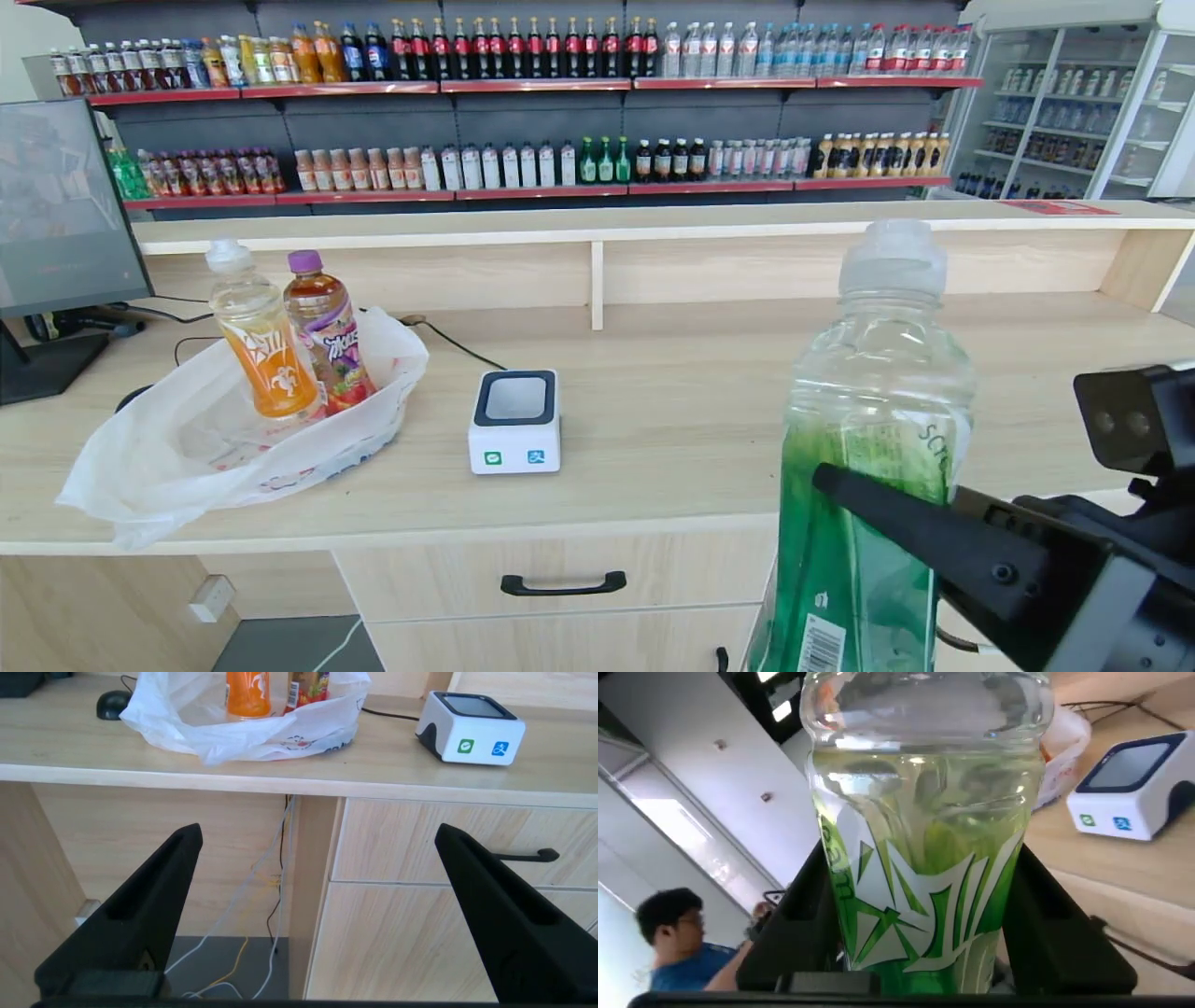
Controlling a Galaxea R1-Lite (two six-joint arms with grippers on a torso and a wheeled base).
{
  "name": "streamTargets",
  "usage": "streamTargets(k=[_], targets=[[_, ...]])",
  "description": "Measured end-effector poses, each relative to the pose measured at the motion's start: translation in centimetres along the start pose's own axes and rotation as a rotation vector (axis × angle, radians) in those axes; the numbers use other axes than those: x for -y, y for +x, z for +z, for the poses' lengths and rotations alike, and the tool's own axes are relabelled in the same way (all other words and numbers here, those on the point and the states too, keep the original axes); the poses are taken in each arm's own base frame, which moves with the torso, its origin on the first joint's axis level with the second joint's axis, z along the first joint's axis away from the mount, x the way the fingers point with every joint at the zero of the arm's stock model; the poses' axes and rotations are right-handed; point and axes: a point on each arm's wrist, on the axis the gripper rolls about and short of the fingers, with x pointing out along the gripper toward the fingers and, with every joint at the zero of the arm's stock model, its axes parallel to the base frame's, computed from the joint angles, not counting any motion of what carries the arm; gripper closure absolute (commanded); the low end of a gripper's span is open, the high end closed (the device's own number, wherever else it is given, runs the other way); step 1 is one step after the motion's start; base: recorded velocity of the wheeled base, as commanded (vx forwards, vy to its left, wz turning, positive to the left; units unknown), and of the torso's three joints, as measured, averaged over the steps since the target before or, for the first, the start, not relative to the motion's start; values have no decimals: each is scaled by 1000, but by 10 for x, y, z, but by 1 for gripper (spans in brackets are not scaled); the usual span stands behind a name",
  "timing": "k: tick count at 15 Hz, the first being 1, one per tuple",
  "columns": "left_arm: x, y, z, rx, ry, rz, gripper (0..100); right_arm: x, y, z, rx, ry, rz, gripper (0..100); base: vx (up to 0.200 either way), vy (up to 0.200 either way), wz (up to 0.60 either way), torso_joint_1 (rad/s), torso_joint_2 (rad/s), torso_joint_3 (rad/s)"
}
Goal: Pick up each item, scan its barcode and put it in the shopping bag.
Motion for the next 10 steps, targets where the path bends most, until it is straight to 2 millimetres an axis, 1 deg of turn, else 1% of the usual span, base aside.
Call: streamTargets(k=[4,5,7,9,10], targets=[[0,0,0,0,0,0,0,26,-11,-18,-81,-243,-173,100,0,0,0,0,0,0],[0,0,0,0,0,0,0,34,-12,-20,-104,-366,-223,100,0,0,0,0,0,0],[0,0,0,0,0,0,0,48,-9,-17,-97,-490,-322,100,0,0,0,0,0,0],[0,0,0,0,0,0,0,58,-3,-11,-46,-612,-488,100,0,0,0,0,0,0],[0,0,0,0,0,0,0,62,-1,-9,-37,-659,-544,100,0,0,0,0,0,0]])
